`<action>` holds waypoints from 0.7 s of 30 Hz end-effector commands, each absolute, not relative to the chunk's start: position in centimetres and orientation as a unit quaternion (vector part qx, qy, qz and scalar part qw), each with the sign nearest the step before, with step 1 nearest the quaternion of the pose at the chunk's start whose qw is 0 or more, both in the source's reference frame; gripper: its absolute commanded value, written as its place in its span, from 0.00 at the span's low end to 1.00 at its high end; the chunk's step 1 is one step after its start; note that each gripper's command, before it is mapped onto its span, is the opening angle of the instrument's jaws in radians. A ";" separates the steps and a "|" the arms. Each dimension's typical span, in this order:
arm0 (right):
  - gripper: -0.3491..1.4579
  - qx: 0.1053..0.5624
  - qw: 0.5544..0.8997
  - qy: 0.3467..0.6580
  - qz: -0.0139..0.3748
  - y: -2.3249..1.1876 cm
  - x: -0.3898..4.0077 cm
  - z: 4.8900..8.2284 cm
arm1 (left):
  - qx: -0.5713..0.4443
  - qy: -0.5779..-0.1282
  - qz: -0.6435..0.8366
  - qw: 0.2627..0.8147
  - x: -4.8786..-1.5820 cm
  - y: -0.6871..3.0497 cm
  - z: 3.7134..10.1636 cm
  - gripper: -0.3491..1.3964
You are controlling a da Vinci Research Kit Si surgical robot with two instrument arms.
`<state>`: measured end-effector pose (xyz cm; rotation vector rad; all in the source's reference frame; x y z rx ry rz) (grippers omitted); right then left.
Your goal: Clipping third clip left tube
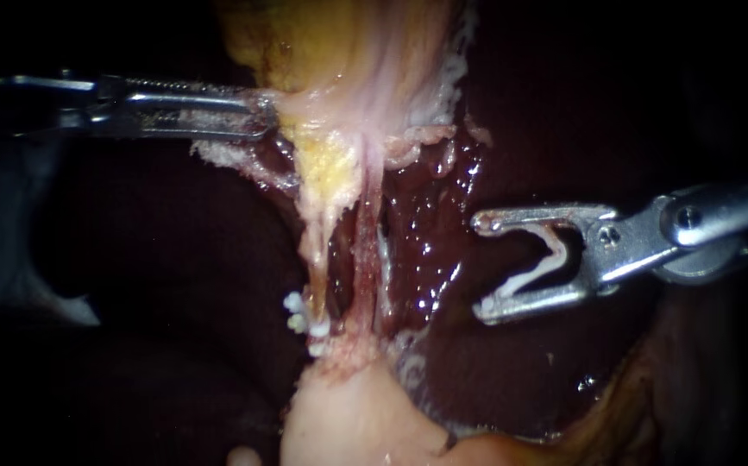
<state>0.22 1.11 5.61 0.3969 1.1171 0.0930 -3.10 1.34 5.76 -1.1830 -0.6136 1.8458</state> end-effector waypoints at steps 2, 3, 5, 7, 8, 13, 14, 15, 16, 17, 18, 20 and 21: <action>0.47 0.187 0.828 0.526 0.044 1.11 0.22 5.62 | -0.471 -0.248 0.735 0.420 -3.06 1.36 5.71 0.00; 0.47 0.187 0.828 0.526 0.044 1.12 0.22 5.62 | -0.471 -0.249 0.735 0.420 -3.03 1.37 5.68 0.00; 0.47 0.187 0.829 0.526 0.044 1.12 0.21 5.62 | -0.471 -0.252 0.734 0.419 -2.97 1.38 5.62 0.00; 0.47 0.187 0.829 0.526 0.045 1.12 0.21 5.63 | -0.471 -0.255 0.733 0.419 -2.89 1.41 5.54 0.00; 0.47 0.187 0.829 0.526 0.045 1.12 0.21 5.63 | -0.471 -0.254 0.733 0.420 -2.85 1.42 5.50 0.00; 0.47 0.188 0.828 0.526 0.044 1.12 0.21 5.63 | -0.469 -0.249 0.731 0.428 -2.66 1.53 5.31 0.00; 0.47 0.188 0.828 0.526 0.044 1.12 0.21 5.62 | -0.469 -0.249 0.731 0.429 -2.63 1.55 5.29 0.00; 0.47 0.188 0.828 0.526 0.044 1.12 0.21 5.62 | -0.468 -0.249 0.731 0.429 -2.60 1.56 5.26 0.00; 0.47 0.189 0.827 0.527 0.043 1.12 0.22 5.62 | -0.468 -0.248 0.731 0.430 -2.59 1.56 5.25 0.00; 0.47 0.192 0.826 0.528 0.042 1.11 0.22 5.61 | -0.468 -0.248 0.731 0.430 -2.58 1.56 5.24 0.00; 0.47 0.192 0.827 0.527 0.038 1.11 0.23 5.61 | -0.468 -0.248 0.731 0.430 -2.58 1.56 5.24 0.00; 0.47 0.196 0.825 0.528 0.039 1.10 0.26 5.59 | -0.468 -0.248 0.731 0.430 -2.58 1.55 5.24 0.00; 0.47 0.200 0.823 0.530 0.041 1.09 0.29 5.58 | -0.468 -0.248 0.731 0.430 -2.59 1.55 5.23 0.00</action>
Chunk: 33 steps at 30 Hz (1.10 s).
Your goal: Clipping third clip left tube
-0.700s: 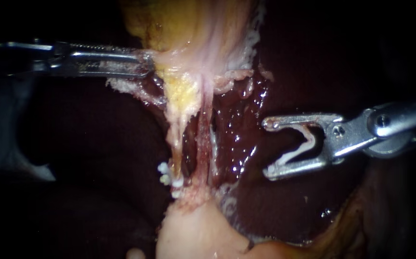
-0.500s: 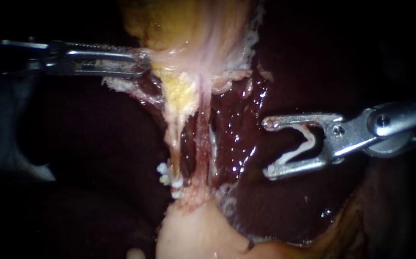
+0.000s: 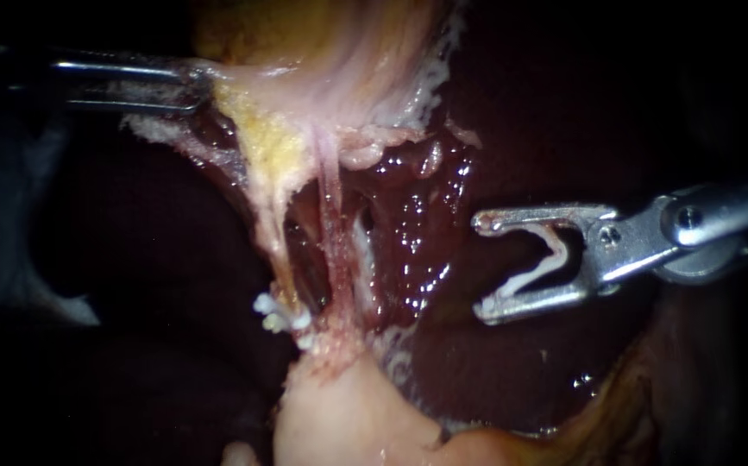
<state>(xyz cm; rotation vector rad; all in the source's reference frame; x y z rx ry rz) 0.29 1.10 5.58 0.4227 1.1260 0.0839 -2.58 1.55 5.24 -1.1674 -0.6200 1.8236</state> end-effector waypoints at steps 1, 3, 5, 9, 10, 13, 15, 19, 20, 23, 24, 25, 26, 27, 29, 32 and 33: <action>0.47 0.202 0.821 0.532 0.044 1.08 0.32 5.57 | -0.468 -0.248 0.731 0.430 -2.59 1.55 5.23 0.00; 0.47 0.208 0.816 0.537 0.049 1.06 0.39 5.54 | -0.468 -0.248 0.731 0.430 -2.59 1.55 5.23 0.00; 0.47 0.213 0.810 0.544 0.054 1.05 0.45 5.52 | -0.468 -0.248 0.731 0.431 -2.59 1.54 5.23 0.00; 0.47 0.232 0.799 0.551 0.072 1.02 0.65 5.47 | -0.468 -0.248 0.731 0.431 -2.59 1.54 5.23 0.00; 0.47 0.234 0.796 0.553 0.075 1.02 0.69 5.47 | -0.468 -0.248 0.731 0.430 -2.59 1.54 5.23 0.00; 0.47 0.242 0.788 0.559 0.089 1.02 0.87 5.47 | -0.468 -0.248 0.731 0.430 -2.59 1.54 5.23 0.00; 0.47 0.248 0.784 0.560 0.097 1.04 0.98 5.49 | -0.468 -0.247 0.731 0.430 -2.59 1.53 5.23 0.00; 0.47 0.265 0.779 0.555 0.124 1.06 1.26 5.58 | -0.468 -0.247 0.731 0.430 -2.59 1.52 5.23 0.00; 0.47 0.266 0.778 0.555 0.123 1.06 1.31 5.61 | -0.468 -0.247 0.731 0.430 -2.59 1.52 5.23 0.00; 0.47 0.268 0.778 0.555 0.125 1.08 1.45 5.74 | -0.468 -0.247 0.731 0.431 -2.60 1.51 5.21 0.00; 0.47 0.269 0.777 0.555 0.127 1.08 1.49 5.78 | -0.468 -0.247 0.731 0.431 -2.60 1.50 5.21 0.00; 0.47 0.273 0.776 0.555 0.128 1.08 1.53 5.85 | -0.468 -0.247 0.731 0.431 -2.60 1.50 5.21 0.00; 0.47 0.273 0.776 0.555 0.127 1.08 1.55 5.88 | -0.468 -0.247 0.731 0.431 -2.60 1.50 5.21 0.00; 0.47 0.273 0.776 0.554 0.128 1.07 1.59 5.95 | -0.468 -0.247 0.731 0.431 -2.60 1.50 5.21 0.00; 0.47 0.276 0.775 0.553 0.129 1.05 1.64 6.07 | -0.468 -0.247 0.731 0.431 -2.60 1.50 5.21 0.00; 0.47 0.278 0.775 0.552 0.130 1.03 1.66 6.22 | -0.468 -0.247 0.731 0.431 -2.61 1.50 5.21 0.00; 0.47 0.277 0.776 0.552 0.129 1.02 1.66 6.26 | -0.468 -0.247 0.731 0.431 -2.61 1.50 5.21 0.00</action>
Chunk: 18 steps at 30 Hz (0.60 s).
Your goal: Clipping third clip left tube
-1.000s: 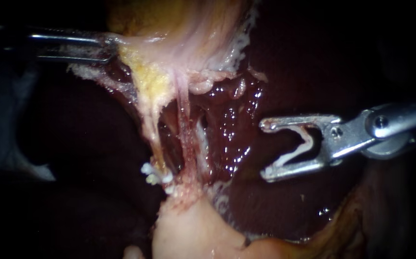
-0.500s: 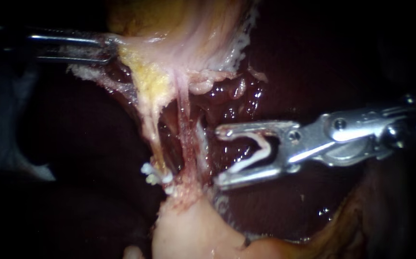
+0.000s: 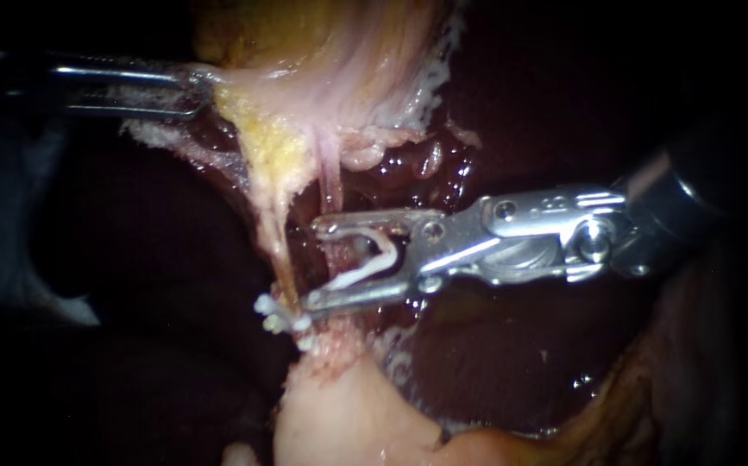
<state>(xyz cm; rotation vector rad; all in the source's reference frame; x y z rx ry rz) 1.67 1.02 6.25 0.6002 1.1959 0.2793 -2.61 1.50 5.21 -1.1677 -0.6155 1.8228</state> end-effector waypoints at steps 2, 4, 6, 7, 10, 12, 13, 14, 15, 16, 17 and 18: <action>0.47 0.276 0.776 0.552 0.128 1.02 1.66 6.34 | -0.468 -0.247 0.731 0.431 -2.61 1.50 5.21 0.00; 0.47 0.277 0.776 0.552 0.126 1.02 1.66 6.39 | -0.468 -0.246 0.731 0.431 -2.61 1.50 5.21 0.00; 0.47 0.280 0.775 0.553 0.124 1.04 1.67 6.43 | -0.468 -0.246 0.731 0.431 -2.61 1.49 5.22 0.00; 0.47 0.282 0.773 0.554 0.123 1.05 1.68 6.45 | -0.468 -0.246 0.731 0.431 -2.62 1.49 5.22 0.00; 0.47 0.285 0.768 0.561 0.119 1.08 1.75 6.51 | -0.468 -0.245 0.731 0.432 -2.62 1.49 5.23 0.00; 0.46 0.288 0.761 0.570 0.114 1.08 1.80 6.54 | -0.468 -0.244 0.731 0.432 -2.63 1.48 5.23 0.00; 0.46 0.290 0.758 0.574 0.110 1.08 1.83 6.55 | -0.468 -0.244 0.731 0.432 -2.63 1.48 5.23 0.00; 0.46 0.291 0.755 0.578 0.107 1.08 1.86 6.55 | -0.468 -0.244 0.731 0.432 -2.63 1.49 5.23 0.00; 0.46 0.293 0.751 0.583 0.104 1.08 1.90 6.55 | -0.468 -0.244 0.731 0.432 -2.63 1.49 5.23 0.00; 0.46 0.294 0.748 0.586 0.102 1.08 1.94 6.55 | -0.468 -0.244 0.731 0.432 -2.63 1.49 5.23 0.00; 0.46 0.295 0.744 0.591 0.100 1.09 1.97 6.55 | -0.468 -0.244 0.731 0.432 -2.63 1.49 5.23 0.00; 0.46 0.296 0.740 0.596 0.099 1.09 2.02 6.55 | -0.468 -0.244 0.731 0.432 -2.64 1.49 5.23 0.00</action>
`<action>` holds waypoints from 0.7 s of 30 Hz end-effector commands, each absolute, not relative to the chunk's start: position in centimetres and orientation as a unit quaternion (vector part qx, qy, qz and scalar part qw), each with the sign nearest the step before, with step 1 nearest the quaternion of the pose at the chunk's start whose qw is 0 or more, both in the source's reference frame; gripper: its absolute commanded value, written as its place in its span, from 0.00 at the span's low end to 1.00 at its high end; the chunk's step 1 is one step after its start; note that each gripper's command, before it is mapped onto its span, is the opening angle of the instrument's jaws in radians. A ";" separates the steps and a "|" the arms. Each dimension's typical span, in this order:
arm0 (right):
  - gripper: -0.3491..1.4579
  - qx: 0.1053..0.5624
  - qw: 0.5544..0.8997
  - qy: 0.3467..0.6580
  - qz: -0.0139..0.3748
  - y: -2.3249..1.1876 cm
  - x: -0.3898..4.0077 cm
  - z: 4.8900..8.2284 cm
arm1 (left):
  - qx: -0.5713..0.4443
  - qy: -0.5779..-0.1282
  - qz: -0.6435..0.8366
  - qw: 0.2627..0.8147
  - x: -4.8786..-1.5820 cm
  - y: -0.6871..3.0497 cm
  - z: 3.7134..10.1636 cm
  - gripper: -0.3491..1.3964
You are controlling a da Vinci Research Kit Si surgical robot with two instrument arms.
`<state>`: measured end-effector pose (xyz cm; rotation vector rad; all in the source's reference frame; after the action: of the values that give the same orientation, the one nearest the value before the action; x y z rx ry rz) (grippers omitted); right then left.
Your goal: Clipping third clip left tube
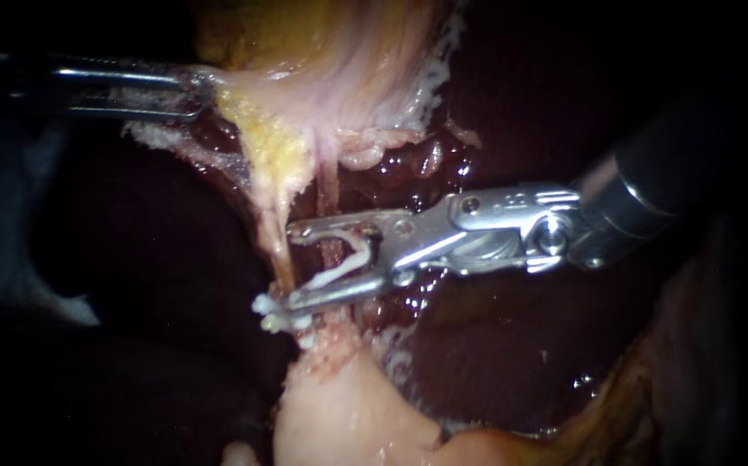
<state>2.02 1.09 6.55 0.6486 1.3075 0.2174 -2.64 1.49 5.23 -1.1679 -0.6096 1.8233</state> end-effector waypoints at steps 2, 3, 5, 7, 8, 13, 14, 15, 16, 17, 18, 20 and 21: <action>0.46 0.299 0.733 0.603 0.098 1.09 2.09 6.54 | -0.468 -0.244 0.731 0.432 -2.64 1.49 5.24 0.00; 0.46 0.298 0.730 0.607 0.098 1.09 2.13 6.54 | -0.468 -0.244 0.731 0.432 -2.64 1.49 5.24 0.00; 0.46 0.298 0.727 0.611 0.101 1.08 2.19 6.52 | -0.468 -0.244 0.731 0.432 -2.64 1.49 5.24 0.00; 0.46 0.299 0.719 0.618 0.104 1.07 2.25 6.50 | -0.468 -0.244 0.731 0.432 -2.65 1.49 5.24 0.00; 0.46 0.299 0.716 0.621 0.108 1.07 2.28 6.49 | -0.468 -0.244 0.731 0.432 -2.65 1.49 5.24 0.00; 0.46 0.304 0.698 0.636 0.127 1.09 2.40 6.42 | -0.468 -0.244 0.731 0.432 -2.66 1.50 5.24 0.00; 0.46 0.305 0.696 0.637 0.131 1.10 2.41 6.41 | -0.468 -0.244 0.731 0.432 -2.66 1.50 5.25 0.00; 0.46 0.308 0.693 0.638 0.136 1.11 2.43 6.40 | -0.468 -0.244 0.731 0.432 -2.66 1.50 5.25 0.00; 0.46 0.309 0.690 0.640 0.140 1.12 2.45 6.39 | -0.468 -0.244 0.731 0.432 -2.66 1.50 5.25 0.00; 0.46 0.312 0.688 0.639 0.145 1.12 2.46 6.37 | -0.468 -0.244 0.731 0.432 -2.66 1.50 5.25 0.00; 0.46 0.314 0.686 0.640 0.148 1.13 2.47 6.36 | -0.468 -0.244 0.731 0.432 -2.66 1.50 5.25 0.00; 0.46 0.316 0.683 0.641 0.151 1.13 2.48 6.32 | -0.468 -0.244 0.731 0.432 -2.66 1.50 5.25 0.00; 0.46 0.316 0.683 0.641 0.151 1.12 2.48 6.30 | -0.468 -0.244 0.731 0.432 -2.67 1.50 5.25 0.00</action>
<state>2.49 1.12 6.29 0.7097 1.4383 0.3400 -2.67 1.50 5.25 -1.1662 -0.6068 1.8223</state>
